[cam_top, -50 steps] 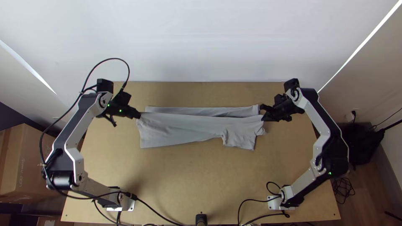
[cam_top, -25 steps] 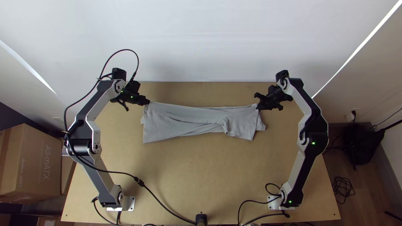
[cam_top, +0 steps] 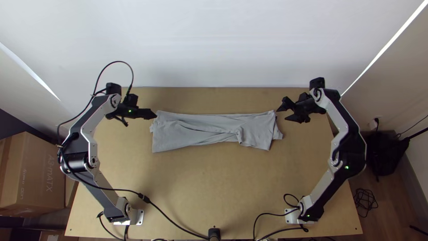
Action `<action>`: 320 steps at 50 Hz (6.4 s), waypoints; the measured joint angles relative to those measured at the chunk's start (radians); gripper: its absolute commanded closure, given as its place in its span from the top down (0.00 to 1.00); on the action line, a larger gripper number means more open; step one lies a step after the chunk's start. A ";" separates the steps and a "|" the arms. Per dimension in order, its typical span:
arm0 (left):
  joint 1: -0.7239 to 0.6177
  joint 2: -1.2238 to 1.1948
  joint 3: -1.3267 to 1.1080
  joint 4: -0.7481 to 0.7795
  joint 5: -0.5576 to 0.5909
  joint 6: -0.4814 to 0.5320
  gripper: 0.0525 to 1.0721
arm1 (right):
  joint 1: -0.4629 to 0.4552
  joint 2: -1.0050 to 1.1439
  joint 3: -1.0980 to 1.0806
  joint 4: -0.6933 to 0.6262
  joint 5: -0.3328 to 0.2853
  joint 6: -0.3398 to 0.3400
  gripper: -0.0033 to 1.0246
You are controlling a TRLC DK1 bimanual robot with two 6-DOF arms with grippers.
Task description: Fold the t-shirt
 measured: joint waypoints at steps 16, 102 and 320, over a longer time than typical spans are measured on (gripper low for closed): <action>0.044 -0.042 -0.197 0.092 0.034 -0.003 0.93 | -0.037 -0.264 -0.176 -0.005 -0.314 0.014 0.96; 0.341 -0.298 -0.132 -0.349 -0.002 0.109 0.03 | -0.048 -0.488 -0.425 0.048 -0.330 0.009 0.96; -0.022 -0.508 0.377 -0.147 -0.316 -0.435 0.95 | 0.519 0.177 0.135 0.182 0.194 -0.035 0.96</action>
